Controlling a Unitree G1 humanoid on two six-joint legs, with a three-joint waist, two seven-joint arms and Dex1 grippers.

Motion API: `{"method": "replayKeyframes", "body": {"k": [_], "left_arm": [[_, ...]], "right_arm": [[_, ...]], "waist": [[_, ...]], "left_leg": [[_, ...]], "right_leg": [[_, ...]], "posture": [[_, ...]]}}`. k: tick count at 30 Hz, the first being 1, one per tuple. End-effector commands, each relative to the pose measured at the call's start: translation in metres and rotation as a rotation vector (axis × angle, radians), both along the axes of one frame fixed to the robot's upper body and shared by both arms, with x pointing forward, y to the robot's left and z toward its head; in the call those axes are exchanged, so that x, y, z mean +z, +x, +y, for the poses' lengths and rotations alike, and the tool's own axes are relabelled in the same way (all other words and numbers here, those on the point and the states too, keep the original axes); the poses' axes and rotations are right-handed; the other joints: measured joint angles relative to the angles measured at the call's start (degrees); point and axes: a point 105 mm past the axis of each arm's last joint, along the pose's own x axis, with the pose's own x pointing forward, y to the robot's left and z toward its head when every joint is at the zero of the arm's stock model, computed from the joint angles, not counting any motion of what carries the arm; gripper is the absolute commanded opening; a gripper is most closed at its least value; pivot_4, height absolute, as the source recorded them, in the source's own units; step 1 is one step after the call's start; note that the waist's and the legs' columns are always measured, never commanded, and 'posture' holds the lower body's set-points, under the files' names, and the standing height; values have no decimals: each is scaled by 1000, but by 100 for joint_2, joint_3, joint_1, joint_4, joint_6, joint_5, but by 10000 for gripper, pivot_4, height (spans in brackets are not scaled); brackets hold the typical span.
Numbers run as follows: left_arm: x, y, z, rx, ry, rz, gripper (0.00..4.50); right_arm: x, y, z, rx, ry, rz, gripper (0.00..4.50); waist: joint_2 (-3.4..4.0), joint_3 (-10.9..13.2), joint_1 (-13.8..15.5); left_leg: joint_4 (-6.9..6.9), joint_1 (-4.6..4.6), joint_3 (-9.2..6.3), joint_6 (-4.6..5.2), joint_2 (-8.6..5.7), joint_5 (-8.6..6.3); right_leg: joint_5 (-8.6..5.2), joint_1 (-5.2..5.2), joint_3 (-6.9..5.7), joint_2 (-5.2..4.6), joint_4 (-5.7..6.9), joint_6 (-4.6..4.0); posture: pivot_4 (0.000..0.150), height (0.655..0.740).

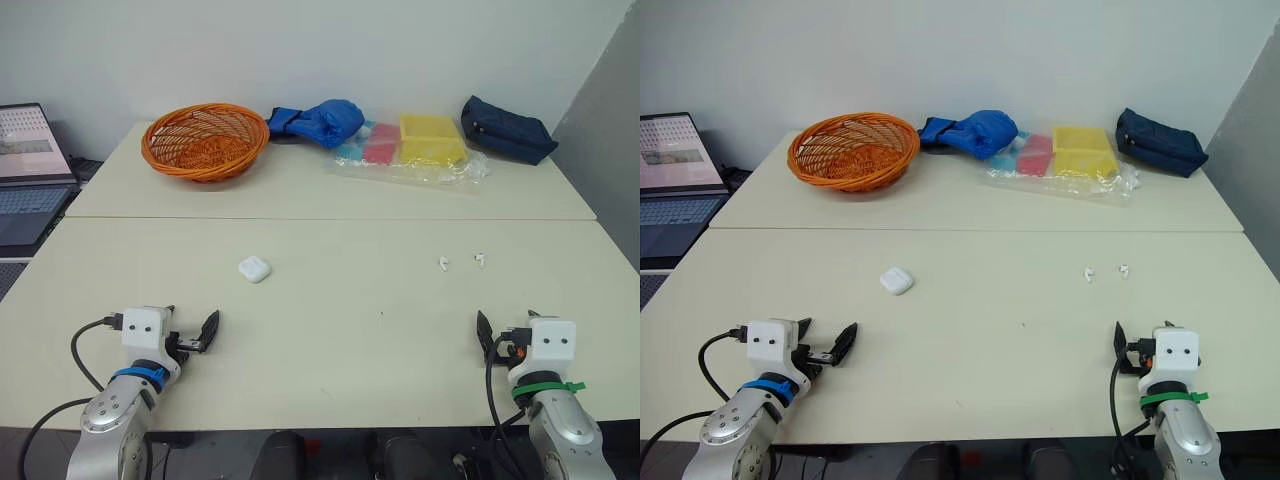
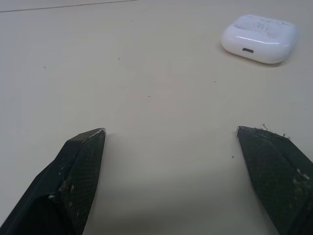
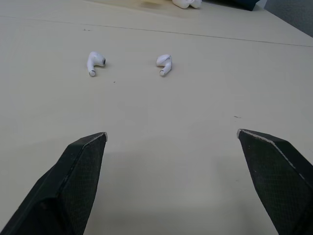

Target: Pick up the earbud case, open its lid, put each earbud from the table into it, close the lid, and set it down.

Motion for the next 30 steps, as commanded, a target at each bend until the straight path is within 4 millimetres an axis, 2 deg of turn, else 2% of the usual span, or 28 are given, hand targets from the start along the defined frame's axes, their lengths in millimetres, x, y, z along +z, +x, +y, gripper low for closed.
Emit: {"method": "replayKeyframes", "body": {"k": [1,4,10,13,17,21,24,27,29,30], "left_arm": [[0,0,4,22,-9,0,44626],[8,3,4,17,-7,-27,44626],[9,8,5,26,-8,-38,44626],[15,5,1,2,-16,-53,44626],[11,4,5,6,-6,-38,44626],[20,8,5,-9,-11,-58,44626],[24,6,4,-46,-11,-60,44626],[31,5,-4,-143,-49,-60,44626],[41,6,-13,-264,-15,-65,44626],[47,8,-17,-342,11,-60,44626]], "right_arm": [[11,3,-9,-32,-18,-52,45000],[14,8,-10,-35,-22,-66,45000],[8,9,-10,-40,-24,-56,45000],[15,15,-1,15,-24,-76,45000],[12,13,-6,-13,-22,-69,45000],[13,13,-1,-3,-13,-72,45000],[21,18,14,97,-20,-85,45000],[30,24,36,240,76,-79,45000],[38,27,52,380,44,-62,45000],[46,28,66,508,45,-49,45000]], "waist": [[0,0,0],[-2,3,-1],[-3,3,2],[-2,3,-1],[-4,3,2],[-5,4,2],[-7,5,-6],[-6,7,-12],[-8,8,-6],[-12,11,-5]], "left_leg": [[0,0,0,0,0,0],[0,0,0,-5,-1,-3],[-7,-16,2,0,-2,0],[-6,-30,2,1,-2,1],[-6,-30,1,1,-1,1],[-6,-31,0,1,-1,1],[-5,-30,1,1,-1,1],[-6,-30,2,1,0,1],[-6,-30,0,1,0,1],[-5,-31,-1,2,-1,1]], "right_leg": [[0,0,0,0,0,0],[0,-2,0,-2,-2,0],[0,3,-5,-3,-13,1],[1,-4,-7,-3,-12,3],[0,-3,-10,-3,-13,5],[-1,-3,-10,-2,-12,6],[-1,-3,-9,-2,-12,7],[-1,-4,-9,-2,-11,7],[-1,-3,-11,-2,-11,6],[-1,-4,-12,-2,-10,7]], "posture": [[1500,7400],[1500,7400],[1500,7400],[1500,7400],[1500,7400],[1500,7400],[1500,7400],[1500,7400],[1500,7400],[1500,7400]]}}
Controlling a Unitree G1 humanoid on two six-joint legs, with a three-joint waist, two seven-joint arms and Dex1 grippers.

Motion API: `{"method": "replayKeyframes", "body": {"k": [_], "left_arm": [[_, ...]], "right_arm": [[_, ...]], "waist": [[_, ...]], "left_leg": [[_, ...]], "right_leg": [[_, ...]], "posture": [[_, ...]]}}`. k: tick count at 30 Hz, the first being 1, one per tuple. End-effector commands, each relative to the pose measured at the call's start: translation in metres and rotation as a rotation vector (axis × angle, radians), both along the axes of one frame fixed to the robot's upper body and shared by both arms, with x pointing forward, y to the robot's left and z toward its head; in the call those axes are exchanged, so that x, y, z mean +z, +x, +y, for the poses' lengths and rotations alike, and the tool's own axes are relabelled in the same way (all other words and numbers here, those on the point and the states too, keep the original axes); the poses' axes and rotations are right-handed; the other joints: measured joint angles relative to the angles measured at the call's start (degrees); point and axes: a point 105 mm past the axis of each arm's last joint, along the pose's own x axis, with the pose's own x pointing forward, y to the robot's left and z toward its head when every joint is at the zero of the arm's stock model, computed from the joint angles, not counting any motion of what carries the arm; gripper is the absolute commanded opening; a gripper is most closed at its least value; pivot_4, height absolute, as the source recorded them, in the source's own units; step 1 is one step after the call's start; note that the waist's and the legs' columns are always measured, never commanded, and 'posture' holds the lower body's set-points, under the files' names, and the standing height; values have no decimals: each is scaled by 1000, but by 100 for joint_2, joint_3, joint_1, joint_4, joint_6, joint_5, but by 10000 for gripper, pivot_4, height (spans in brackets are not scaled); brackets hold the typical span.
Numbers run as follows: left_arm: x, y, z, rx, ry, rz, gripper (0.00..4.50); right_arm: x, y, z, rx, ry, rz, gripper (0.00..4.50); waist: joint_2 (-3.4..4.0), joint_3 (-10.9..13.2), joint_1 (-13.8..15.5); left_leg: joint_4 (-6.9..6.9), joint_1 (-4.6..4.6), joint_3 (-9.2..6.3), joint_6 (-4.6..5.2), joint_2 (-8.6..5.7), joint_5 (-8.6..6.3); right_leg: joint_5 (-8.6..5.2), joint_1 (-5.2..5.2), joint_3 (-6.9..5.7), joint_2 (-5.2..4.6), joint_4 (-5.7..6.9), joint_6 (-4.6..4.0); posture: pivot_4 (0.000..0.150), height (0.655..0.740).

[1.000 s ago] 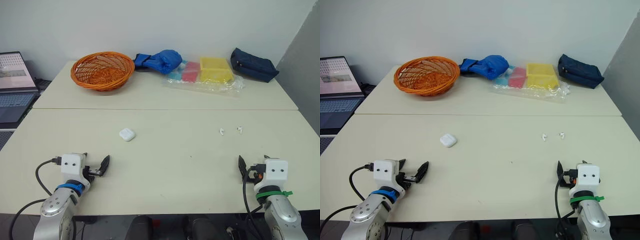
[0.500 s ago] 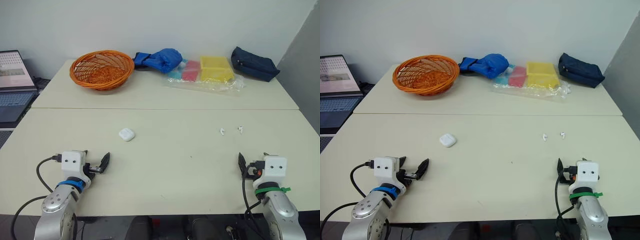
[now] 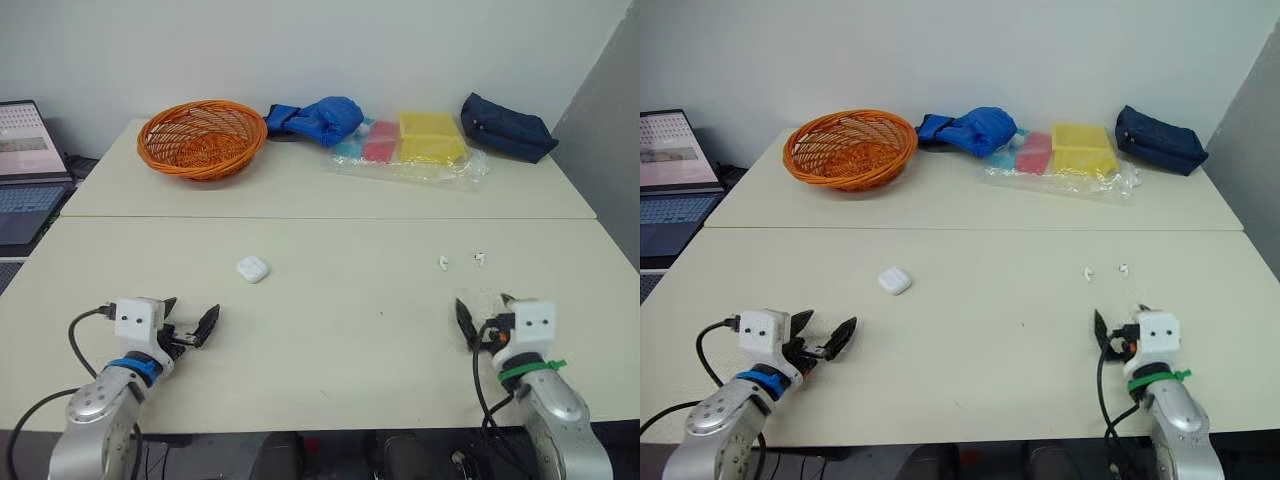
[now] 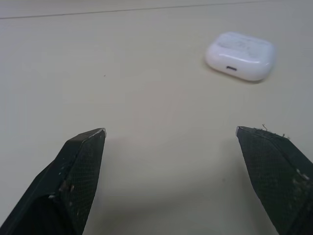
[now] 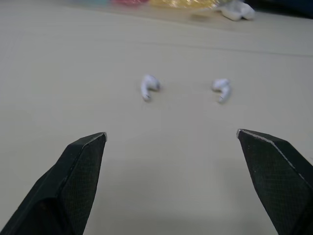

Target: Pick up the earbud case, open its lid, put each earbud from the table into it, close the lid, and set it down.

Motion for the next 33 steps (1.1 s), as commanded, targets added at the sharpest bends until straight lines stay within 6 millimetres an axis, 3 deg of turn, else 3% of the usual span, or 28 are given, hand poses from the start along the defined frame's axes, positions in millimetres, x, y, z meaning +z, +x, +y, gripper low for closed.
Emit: {"method": "replayKeyframes", "body": {"k": [1,7,11,14,22,33], "left_arm": [[31,6,-14,-214,65,-56,44626],[32,31,-25,-412,101,4,44626],[25,49,-25,-429,165,35,44626],[21,58,-27,-439,189,44,44626],[9,67,-31,-447,216,76,44626],[6,86,-42,-436,188,68,44626]], "right_arm": [[31,1,36,314,-6,-24,45000],[64,-7,96,858,-12,1,45000],[87,-8,119,1017,18,-9,45000],[93,-10,128,1080,10,-1,45000],[95,-7,132,1099,3,5,45000],[95,6,119,1055,-7,7,45000]], "waist": [[-10,8,1],[-9,22,9],[-17,24,9],[-19,24,11],[-19,24,11],[-20,24,33]], "left_leg": [[0,0,-1,0,0,0],[3,2,-2,2,-5,1],[0,-13,-6,1,-2,-3],[-1,-25,-9,-2,-2,-5],[2,-23,-10,-4,3,-7],[14,-12,-6,-3,-3,-5]], "right_leg": [[0,0,0,0,0,0],[1,3,-6,7,1,-1],[11,0,-4,46,-2,44],[8,-6,-10,55,-2,46],[9,-4,-8,51,1,47],[13,3,-10,47,18,55]], "posture": [[1500,7400],[1500,7400],[1500,7400],[1500,7400],[1500,7400],[1500,7400]]}}
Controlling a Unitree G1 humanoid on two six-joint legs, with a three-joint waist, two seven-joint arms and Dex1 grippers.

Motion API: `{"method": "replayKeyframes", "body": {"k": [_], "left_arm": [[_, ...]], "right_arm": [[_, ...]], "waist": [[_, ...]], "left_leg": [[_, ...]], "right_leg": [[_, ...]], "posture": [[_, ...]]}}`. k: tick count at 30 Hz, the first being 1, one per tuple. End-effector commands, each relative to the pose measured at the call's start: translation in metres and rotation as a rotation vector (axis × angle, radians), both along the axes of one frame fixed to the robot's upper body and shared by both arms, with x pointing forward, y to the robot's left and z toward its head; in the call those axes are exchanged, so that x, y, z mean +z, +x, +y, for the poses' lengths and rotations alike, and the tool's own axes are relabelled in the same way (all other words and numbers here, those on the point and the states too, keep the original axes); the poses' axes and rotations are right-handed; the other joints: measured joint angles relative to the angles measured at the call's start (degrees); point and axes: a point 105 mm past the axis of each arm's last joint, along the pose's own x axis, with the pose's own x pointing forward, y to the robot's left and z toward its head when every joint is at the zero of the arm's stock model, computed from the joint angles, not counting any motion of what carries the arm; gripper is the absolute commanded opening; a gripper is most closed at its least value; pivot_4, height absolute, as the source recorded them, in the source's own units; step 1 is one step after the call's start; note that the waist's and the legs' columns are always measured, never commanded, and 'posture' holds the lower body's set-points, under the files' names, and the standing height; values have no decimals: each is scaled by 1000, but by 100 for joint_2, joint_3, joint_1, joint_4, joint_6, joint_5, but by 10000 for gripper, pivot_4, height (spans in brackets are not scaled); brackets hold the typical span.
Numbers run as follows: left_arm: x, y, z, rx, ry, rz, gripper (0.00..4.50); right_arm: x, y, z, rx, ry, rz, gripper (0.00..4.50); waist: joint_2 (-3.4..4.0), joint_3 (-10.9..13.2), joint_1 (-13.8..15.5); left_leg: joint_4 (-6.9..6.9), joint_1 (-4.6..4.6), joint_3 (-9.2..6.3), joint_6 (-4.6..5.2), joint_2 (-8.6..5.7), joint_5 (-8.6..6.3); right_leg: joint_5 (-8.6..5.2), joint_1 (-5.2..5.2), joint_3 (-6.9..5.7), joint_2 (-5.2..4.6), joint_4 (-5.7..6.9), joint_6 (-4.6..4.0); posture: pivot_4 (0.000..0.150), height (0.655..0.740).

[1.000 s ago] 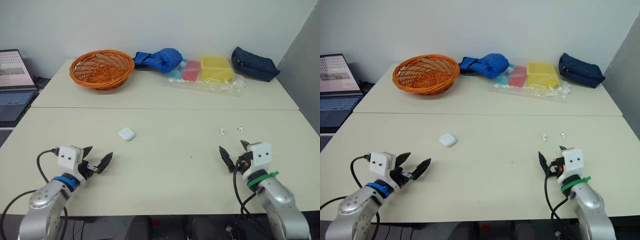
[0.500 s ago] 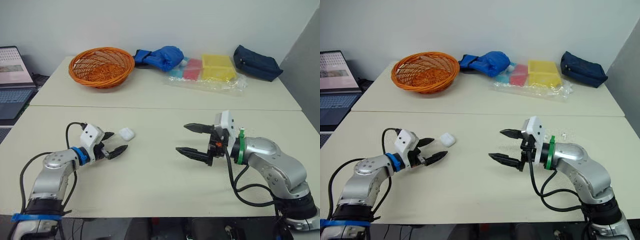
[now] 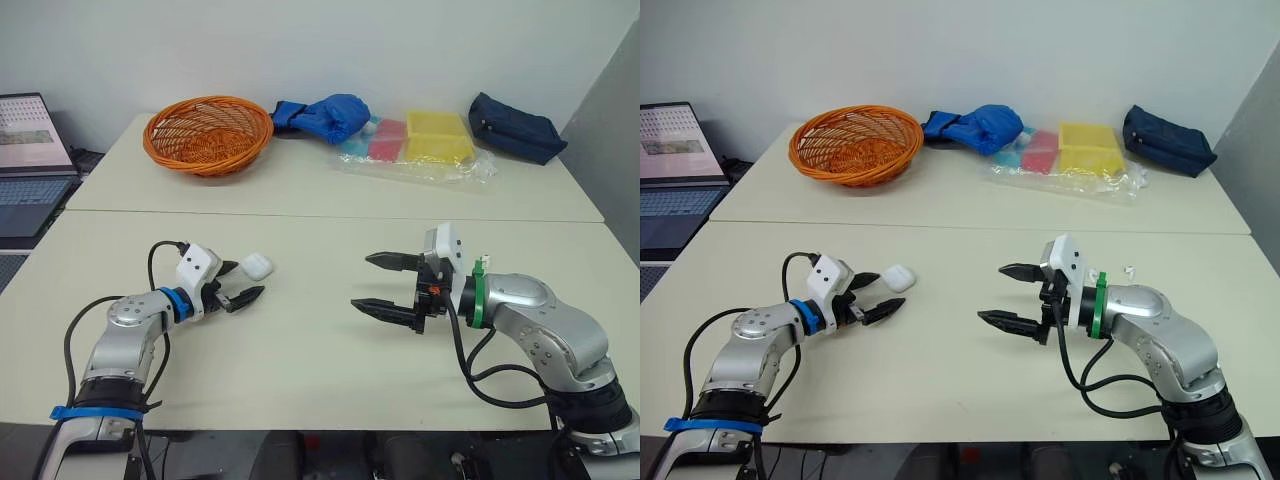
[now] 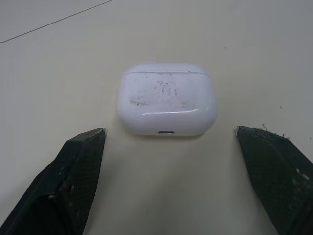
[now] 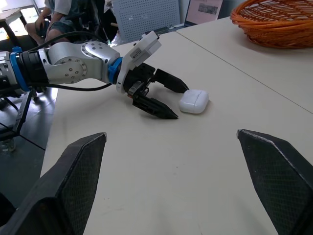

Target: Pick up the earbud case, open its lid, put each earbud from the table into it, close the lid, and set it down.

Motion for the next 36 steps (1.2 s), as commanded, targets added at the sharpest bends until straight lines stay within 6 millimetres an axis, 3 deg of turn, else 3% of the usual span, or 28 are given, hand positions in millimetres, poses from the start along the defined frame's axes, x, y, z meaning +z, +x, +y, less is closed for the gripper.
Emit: {"method": "replayKeyframes", "body": {"k": [1,9,12,16,22,27,33,36], "left_arm": [[1,5,-4,-9,17,-15,44626],[3,9,-9,-26,8,-21,44626],[2,7,-9,-32,6,-18,38742],[2,7,-8,-31,6,-19,27237],[22,12,-22,-82,15,-116,27232],[84,3,-64,-352,218,-543,27232],[121,-18,-110,-664,439,-1072,27232],[124,-18,-117,-713,459,-1184,27232]], "right_arm": [[14,4,-4,-7,15,-58,45000],[14,0,-4,-8,14,-61,45000],[15,-1,-4,-11,15,-63,45000],[19,-2,-2,-13,22,-60,45000],[22,0,-1,-14,22,-55,45000],[23,11,-2,-56,-10,-7,45000],[20,25,4,-42,-19,173,45000],[25,29,9,-32,0,213,45000]], "waist": [[0,0,-2],[0,0,-2],[0,0,-5],[0,0,-9],[0,0,-9],[-4,2,4],[-4,2,5],[-4,2,-11]], "left_leg": [[0,1,0,0,0,0],[0,1,-1,0,0,0],[1,2,-1,0,0,0],[1,4,-1,0,0,0],[1,3,-1,0,1,0],[3,-6,0,-1,2,0],[3,0,14,-1,-2,1],[3,-1,20,0,-5,1]], "right_leg": [[0,0,0,1,1,0],[0,0,0,3,5,0],[0,0,0,3,7,0],[0,-1,1,5,9,0],[0,-1,0,6,10,0],[15,-4,3,5,7,-26],[18,-1,12,3,6,-28],[18,-2,11,6,6,-28]], "posture": [[1500,7400],[1500,7400],[1500,7400],[1500,7400],[1500,7400],[1500,7400],[1500,7400],[1500,7400]]}}
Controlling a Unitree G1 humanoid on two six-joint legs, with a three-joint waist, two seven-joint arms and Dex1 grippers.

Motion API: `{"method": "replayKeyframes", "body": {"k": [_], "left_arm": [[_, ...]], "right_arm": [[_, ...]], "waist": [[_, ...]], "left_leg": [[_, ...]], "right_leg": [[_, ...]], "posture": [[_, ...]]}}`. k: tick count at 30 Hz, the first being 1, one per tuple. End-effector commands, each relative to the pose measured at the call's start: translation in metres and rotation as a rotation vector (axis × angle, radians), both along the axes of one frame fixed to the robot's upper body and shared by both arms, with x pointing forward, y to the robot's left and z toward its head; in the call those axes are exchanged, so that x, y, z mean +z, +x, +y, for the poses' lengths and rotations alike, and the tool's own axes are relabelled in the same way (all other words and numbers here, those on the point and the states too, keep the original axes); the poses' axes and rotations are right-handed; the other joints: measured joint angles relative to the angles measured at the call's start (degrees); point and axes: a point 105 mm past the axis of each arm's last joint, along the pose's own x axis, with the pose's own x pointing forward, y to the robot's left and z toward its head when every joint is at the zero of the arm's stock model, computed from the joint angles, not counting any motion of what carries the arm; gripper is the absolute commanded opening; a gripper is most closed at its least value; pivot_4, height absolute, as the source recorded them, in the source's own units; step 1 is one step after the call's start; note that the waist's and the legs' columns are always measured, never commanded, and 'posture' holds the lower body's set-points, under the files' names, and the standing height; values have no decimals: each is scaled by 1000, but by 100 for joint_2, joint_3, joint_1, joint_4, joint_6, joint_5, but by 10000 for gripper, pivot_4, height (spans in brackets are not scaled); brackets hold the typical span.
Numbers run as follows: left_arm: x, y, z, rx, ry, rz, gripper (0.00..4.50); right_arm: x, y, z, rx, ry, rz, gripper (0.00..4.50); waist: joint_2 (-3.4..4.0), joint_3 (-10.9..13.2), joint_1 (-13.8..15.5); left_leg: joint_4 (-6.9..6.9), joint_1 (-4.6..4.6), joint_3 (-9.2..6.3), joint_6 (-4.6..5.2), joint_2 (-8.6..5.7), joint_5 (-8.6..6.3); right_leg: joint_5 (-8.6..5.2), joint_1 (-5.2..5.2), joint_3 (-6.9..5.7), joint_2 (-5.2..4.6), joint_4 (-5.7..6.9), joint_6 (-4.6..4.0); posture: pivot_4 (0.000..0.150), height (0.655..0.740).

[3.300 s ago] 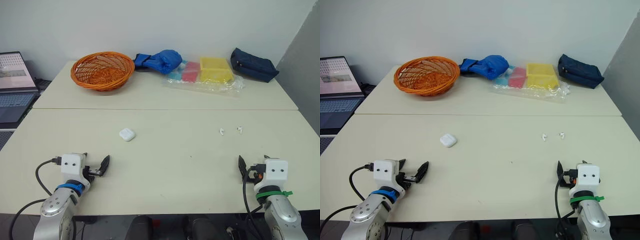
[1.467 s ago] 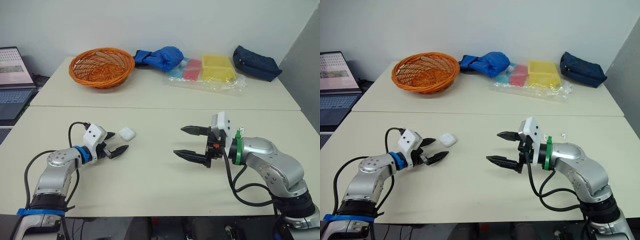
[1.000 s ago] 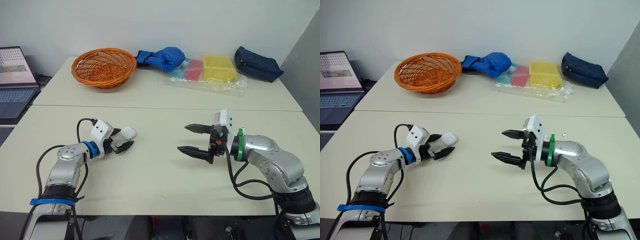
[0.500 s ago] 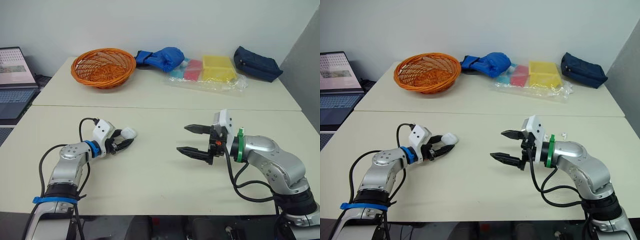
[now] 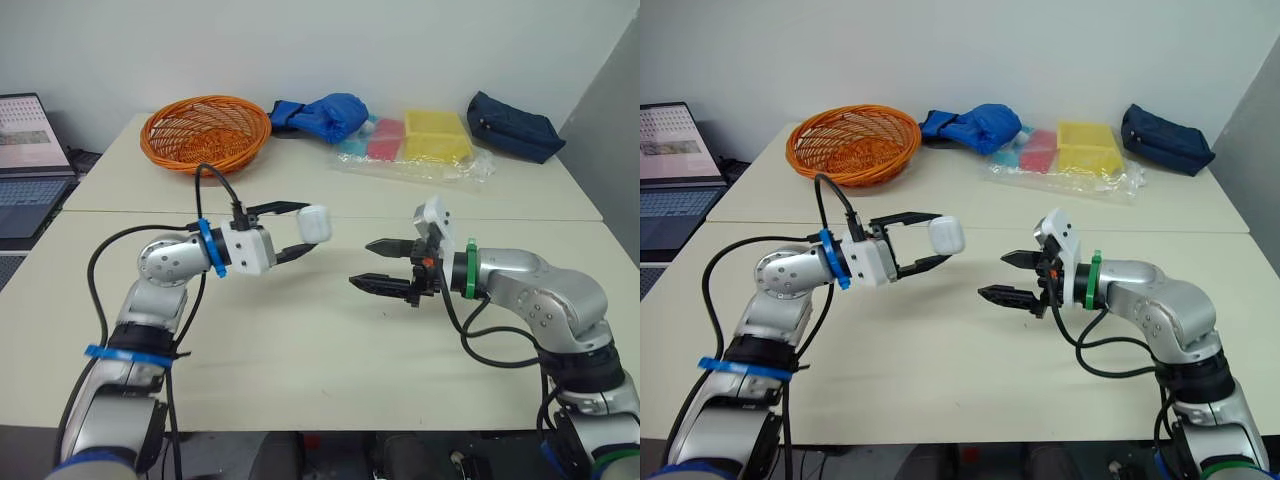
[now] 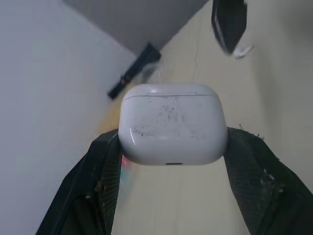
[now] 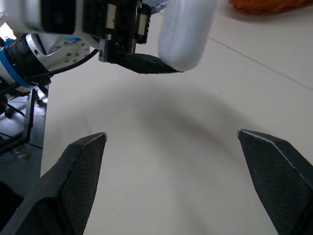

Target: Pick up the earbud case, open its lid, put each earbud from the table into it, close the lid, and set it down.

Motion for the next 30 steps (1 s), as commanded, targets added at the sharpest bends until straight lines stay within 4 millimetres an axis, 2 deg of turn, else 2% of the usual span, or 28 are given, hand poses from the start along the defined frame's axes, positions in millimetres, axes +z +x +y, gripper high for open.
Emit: {"method": "replayKeyframes", "body": {"k": [1,8,14,22,25,30], "left_arm": [[5,-2,-5,-66,15,-133,27232],[9,-1,-14,-134,7,-210,27232],[7,0,-18,-149,-1,-216,27232],[9,1,-20,-151,-9,-223,27232],[9,2,-20,-153,-9,-225,27232],[8,1,-23,-160,-14,-227,27232]], "right_arm": [[17,3,5,11,60,19,45000],[35,8,24,8,190,79,45000],[33,11,33,-26,207,82,45000],[32,14,34,-46,209,92,45000],[27,17,32,-64,180,83,39124],[28,17,33,-63,182,76,20937]], "waist": [[0,0,-22],[0,0,-28],[0,0,-27],[0,0,-27],[0,0,-27],[0,0,-28]], "left_leg": [[0,0,2,0,-1,0],[0,-8,-3,0,3,0],[0,-9,-1,0,5,0],[1,-9,0,0,4,0],[1,-9,-1,0,4,0],[1,-8,-1,0,3,0]], "right_leg": [[0,-2,-1,6,0,0],[0,-6,-10,22,7,0],[0,-7,-13,18,8,1],[0,-7,-16,19,10,1],[0,-7,-16,21,10,1],[0,-7,-16,22,10,1]], "posture": [[1500,7400],[1500,7400],[1500,7400],[1500,7400],[1500,7400],[1500,7400]]}}
